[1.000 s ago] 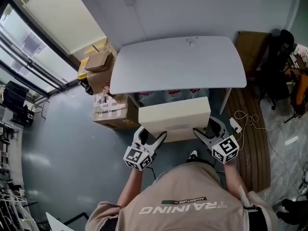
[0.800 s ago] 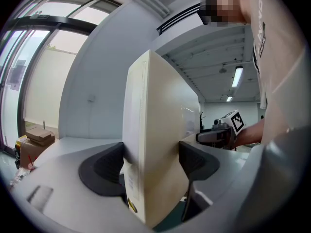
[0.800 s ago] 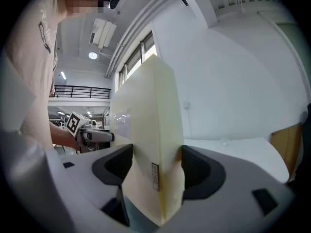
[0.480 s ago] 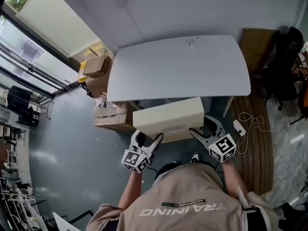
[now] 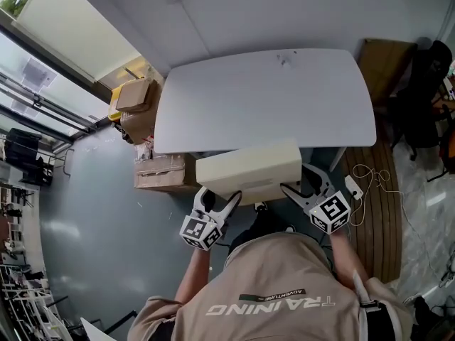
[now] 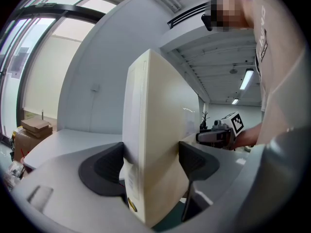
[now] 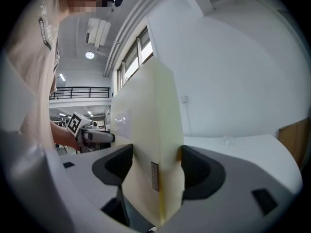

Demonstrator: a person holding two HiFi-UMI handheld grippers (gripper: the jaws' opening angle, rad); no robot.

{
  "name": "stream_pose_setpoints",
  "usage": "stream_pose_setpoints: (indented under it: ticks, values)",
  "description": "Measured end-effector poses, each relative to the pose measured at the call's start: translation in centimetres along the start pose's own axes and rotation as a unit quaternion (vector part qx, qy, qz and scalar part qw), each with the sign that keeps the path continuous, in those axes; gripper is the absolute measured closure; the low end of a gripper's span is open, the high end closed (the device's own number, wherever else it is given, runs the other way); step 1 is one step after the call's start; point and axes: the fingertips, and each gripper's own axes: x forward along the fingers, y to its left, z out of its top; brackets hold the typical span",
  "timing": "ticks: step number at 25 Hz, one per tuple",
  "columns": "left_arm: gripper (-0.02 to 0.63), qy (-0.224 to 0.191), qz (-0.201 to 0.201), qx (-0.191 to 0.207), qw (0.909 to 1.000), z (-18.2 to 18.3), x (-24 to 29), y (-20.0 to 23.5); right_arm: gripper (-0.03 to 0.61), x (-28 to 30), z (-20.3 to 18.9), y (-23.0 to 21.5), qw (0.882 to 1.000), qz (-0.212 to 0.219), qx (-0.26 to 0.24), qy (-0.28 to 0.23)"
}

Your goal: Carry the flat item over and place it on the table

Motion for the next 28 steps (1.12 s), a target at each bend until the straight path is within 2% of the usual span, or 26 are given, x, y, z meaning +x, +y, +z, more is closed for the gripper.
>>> stream_pose_setpoints:
  ticks: [4, 9, 14, 23, 28]
  values:
    - [0.278, -0.006, -0.010, 0.000, 0.9999, 1.3, 2.2, 3.5, 0.293, 3.3, 1.1, -2.0, 1.000, -0.011, 0.002, 0.004]
    - [0.278, -0.014, -0.024, -0.005, 0.9996, 3.0, 4.6, 8.8, 0.293, 8.3, 3.6, -4.0, 1.000, -0.021, -0.020, 0.006]
    - [0.278, -0.015, -0.045, -0.009, 0.9988, 3.5, 6.9, 12.8, 0.293, 11.9, 3.8, -5.6, 0.999, -0.042, -0.010, 0.011]
    - [0.278, -0.011, -0.080, -0.030, 0.9963, 3.4, 10.0, 17.3, 0.293, 15.8, 4.0, -7.7, 0.996, -0.079, -0.001, 0.033]
    - [0.278, -0.003, -0.082, -0.041, 0.9958, 3.1, 12.1, 18.4, 0.293, 16.9, 3.6, -9.7, 0.995, -0.084, 0.015, 0.044]
